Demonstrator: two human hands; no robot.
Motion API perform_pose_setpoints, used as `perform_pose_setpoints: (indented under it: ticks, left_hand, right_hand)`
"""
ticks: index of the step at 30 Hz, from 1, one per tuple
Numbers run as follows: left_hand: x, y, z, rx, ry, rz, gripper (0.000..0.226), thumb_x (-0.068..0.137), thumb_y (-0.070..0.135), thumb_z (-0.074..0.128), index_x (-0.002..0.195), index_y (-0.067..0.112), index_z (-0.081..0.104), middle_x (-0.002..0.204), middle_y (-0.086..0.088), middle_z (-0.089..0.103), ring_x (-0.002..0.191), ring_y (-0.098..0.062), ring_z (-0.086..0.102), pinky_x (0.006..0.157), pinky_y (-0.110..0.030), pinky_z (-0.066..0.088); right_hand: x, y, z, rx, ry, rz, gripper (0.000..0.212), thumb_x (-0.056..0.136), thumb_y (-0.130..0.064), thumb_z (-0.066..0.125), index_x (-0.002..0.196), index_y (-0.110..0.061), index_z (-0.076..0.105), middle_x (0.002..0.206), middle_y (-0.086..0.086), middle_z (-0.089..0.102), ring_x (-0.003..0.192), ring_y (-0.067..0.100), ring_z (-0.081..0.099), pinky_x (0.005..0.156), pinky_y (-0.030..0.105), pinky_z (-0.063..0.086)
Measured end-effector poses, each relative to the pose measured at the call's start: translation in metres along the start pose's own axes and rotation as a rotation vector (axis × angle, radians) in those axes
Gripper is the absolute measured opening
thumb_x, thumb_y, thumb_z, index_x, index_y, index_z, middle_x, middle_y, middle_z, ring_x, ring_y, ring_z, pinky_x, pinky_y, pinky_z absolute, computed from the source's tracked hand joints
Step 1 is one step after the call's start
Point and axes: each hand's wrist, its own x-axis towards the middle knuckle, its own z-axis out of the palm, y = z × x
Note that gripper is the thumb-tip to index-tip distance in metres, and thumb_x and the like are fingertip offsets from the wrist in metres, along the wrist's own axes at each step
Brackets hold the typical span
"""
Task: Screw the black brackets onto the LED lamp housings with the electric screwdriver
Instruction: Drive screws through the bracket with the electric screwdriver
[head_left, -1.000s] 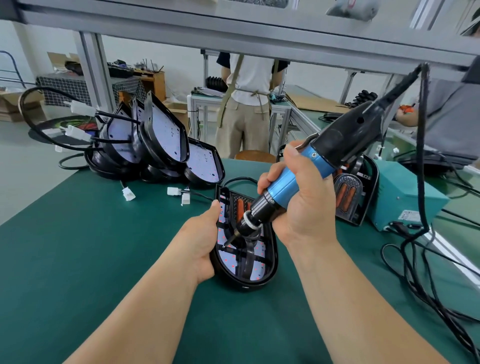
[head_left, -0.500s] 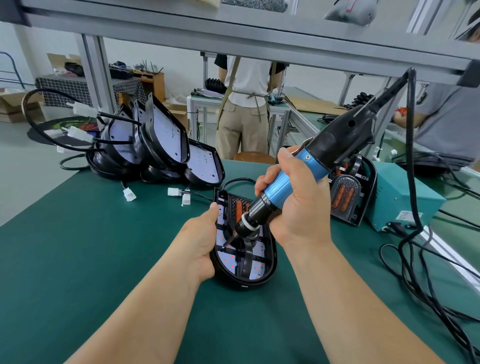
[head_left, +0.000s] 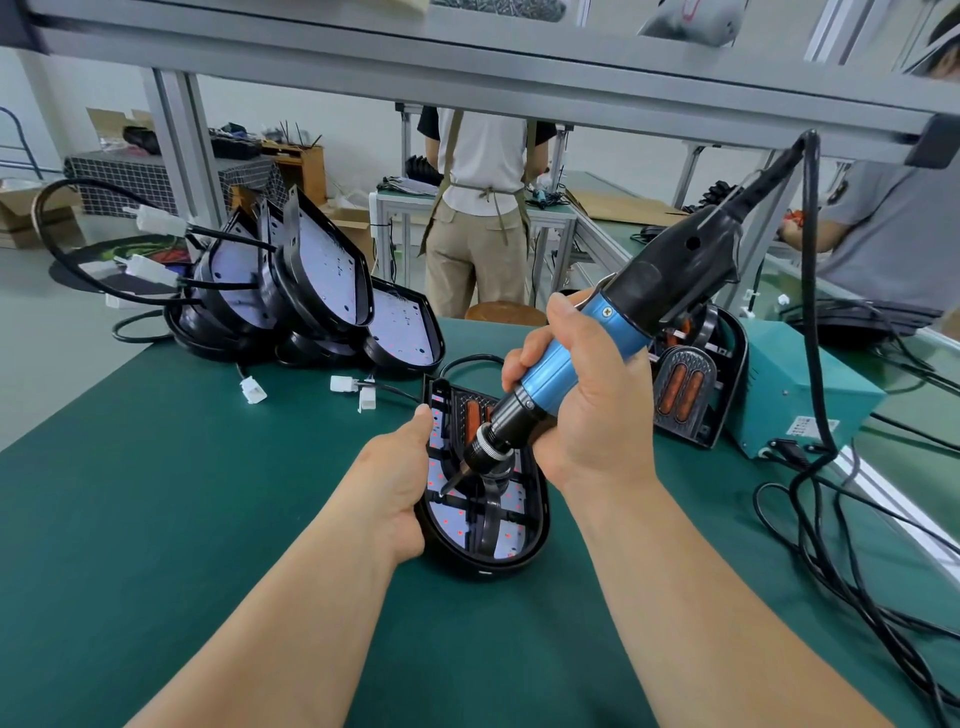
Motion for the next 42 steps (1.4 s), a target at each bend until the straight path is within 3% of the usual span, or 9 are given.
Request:
perform_pose_setpoints:
  ticks: [6,14,19,23,26,29,33,36,42]
  left_hand:
    - [0.0,-0.001,0.002,-0.007,-0.012,-0.005,0.043,0.102,0.042,0.048,0.094,0.008,0.073,0.097,-0.021,0.075,0.08,-0.037,0.074,0.079,-0.051,0.058]
    - [-0.003,-0.002,0.005,-0.006,-0.023,0.002,0.043,0.102,0.041,0.05,0.086,0.008,0.073,0.091,-0.02,0.076,0.074,-0.035,0.073,0.076,-0.049,0.058]
    - [-0.004,-0.002,0.004,-0.013,-0.047,0.004,0.044,0.102,0.042,0.05,0.088,0.008,0.075,0.097,-0.02,0.075,0.08,-0.036,0.073,0.085,-0.055,0.057]
    - [-0.002,-0.003,0.003,0.003,-0.07,0.005,0.05,0.101,0.044,0.05,0.08,0.008,0.079,0.095,-0.019,0.076,0.076,-0.035,0.075,0.075,-0.047,0.059]
    - [-0.006,-0.001,0.002,0.042,-0.108,-0.002,0.051,0.096,0.05,0.054,0.086,0.008,0.081,0.096,-0.019,0.076,0.083,-0.036,0.075,0.078,-0.047,0.059]
    - [-0.012,0.001,0.002,0.108,-0.158,-0.017,0.033,0.093,0.03,0.064,0.105,0.001,0.075,0.1,-0.023,0.075,0.089,-0.038,0.074,0.084,-0.052,0.058]
    - [-0.013,0.002,-0.001,0.139,-0.157,0.009,0.028,0.088,-0.01,0.056,0.116,-0.006,0.063,0.1,-0.027,0.073,0.081,-0.038,0.074,0.069,-0.049,0.061]
    - [-0.011,0.003,-0.003,0.133,-0.152,0.034,0.03,0.088,-0.013,0.053,0.117,-0.007,0.061,0.103,-0.028,0.072,0.084,-0.038,0.072,0.072,-0.048,0.06]
    - [-0.005,0.008,-0.011,0.073,-0.119,0.084,0.034,0.087,-0.01,0.055,0.12,-0.002,0.06,0.103,-0.027,0.072,0.082,-0.038,0.073,0.072,-0.049,0.06]
  right_hand:
    - [-0.001,-0.001,-0.003,0.006,-0.01,0.024,0.014,0.081,-0.018,0.067,0.072,-0.02,0.056,0.057,0.006,0.049,0.048,0.023,0.051,0.054,0.031,0.045]
    - [-0.004,-0.002,-0.005,0.011,-0.025,0.01,0.015,0.079,-0.019,0.069,0.068,-0.023,0.059,0.056,0.005,0.049,0.048,0.022,0.051,0.056,0.032,0.045]
    - [-0.007,-0.002,-0.007,0.076,0.032,0.034,0.011,0.08,-0.014,0.067,0.076,-0.016,0.056,0.057,0.007,0.048,0.05,0.021,0.047,0.053,0.03,0.047]
    - [-0.009,-0.003,-0.012,0.145,0.119,0.07,0.01,0.079,-0.016,0.069,0.076,-0.019,0.06,0.059,0.007,0.047,0.052,0.021,0.048,0.053,0.029,0.048]
    - [-0.004,-0.01,-0.023,0.185,0.243,0.125,0.016,0.083,-0.019,0.072,0.087,-0.017,0.056,0.061,0.004,0.049,0.053,0.02,0.049,0.053,0.028,0.049]
    - [0.011,-0.033,-0.044,0.228,0.428,0.176,0.028,0.079,-0.024,0.077,0.093,-0.014,0.054,0.06,0.002,0.053,0.05,0.015,0.053,0.053,0.026,0.051]
    - [0.021,-0.059,-0.087,-0.017,0.609,0.347,0.027,0.087,-0.031,0.074,0.09,-0.013,0.054,0.064,0.006,0.056,0.046,0.017,0.056,0.053,0.029,0.053]
    - [0.017,-0.061,-0.114,-0.14,0.662,0.477,0.019,0.091,-0.024,0.069,0.091,-0.011,0.054,0.079,0.011,0.05,0.058,0.022,0.054,0.058,0.035,0.055]
    - [0.013,-0.058,-0.139,-0.389,0.64,0.588,0.012,0.096,-0.013,0.062,0.091,-0.012,0.051,0.084,0.016,0.05,0.063,0.031,0.056,0.059,0.042,0.055]
